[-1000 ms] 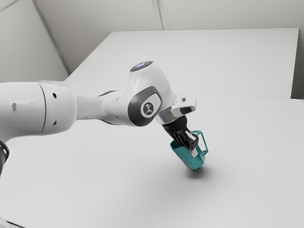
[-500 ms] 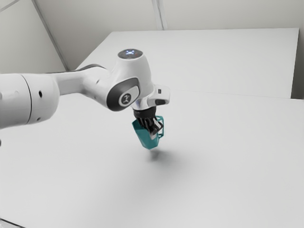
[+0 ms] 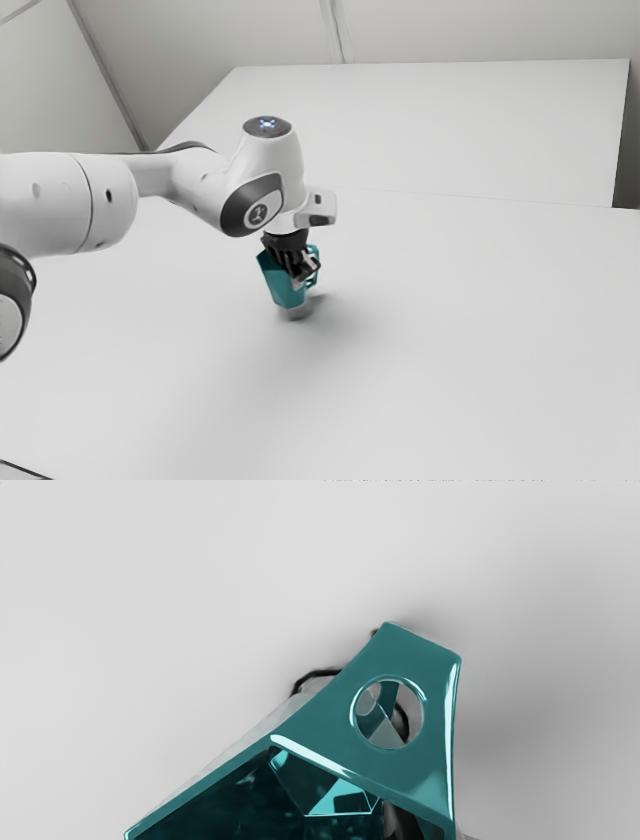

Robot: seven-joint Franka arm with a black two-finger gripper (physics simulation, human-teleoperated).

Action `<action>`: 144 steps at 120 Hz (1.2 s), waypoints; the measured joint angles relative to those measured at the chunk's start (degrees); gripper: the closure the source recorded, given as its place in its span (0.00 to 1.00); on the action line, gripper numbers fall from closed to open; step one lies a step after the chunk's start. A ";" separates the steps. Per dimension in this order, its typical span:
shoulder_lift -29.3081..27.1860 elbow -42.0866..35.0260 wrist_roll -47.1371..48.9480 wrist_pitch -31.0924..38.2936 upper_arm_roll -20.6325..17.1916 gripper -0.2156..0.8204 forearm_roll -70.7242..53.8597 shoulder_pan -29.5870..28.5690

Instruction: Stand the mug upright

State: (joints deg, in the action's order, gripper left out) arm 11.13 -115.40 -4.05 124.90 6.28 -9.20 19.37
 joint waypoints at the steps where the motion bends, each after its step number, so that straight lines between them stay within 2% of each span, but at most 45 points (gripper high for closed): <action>1: 0.06 0.01 -0.04 0.08 -0.04 0.97 -0.01 -0.13; 27: 1.73 0.22 -1.28 2.06 -1.68 0.97 -0.07 -3.35; 64: 3.35 0.24 -2.74 3.96 -1.89 0.96 -0.06 -3.71; 84: 3.18 0.17 -3.68 4.15 -1.81 0.60 0.53 -3.72; 98: 2.43 0.16 -4.22 4.21 -1.80 0.44 0.66 -3.64; 118: 0.21 0.16 -4.81 3.85 -1.76 0.31 1.00 -3.53; 144: -4.92 0.45 -4.28 2.07 -1.19 0.25 1.41 -2.91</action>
State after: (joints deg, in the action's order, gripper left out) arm 6.21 -114.95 -8.33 126.97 5.09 -7.79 16.45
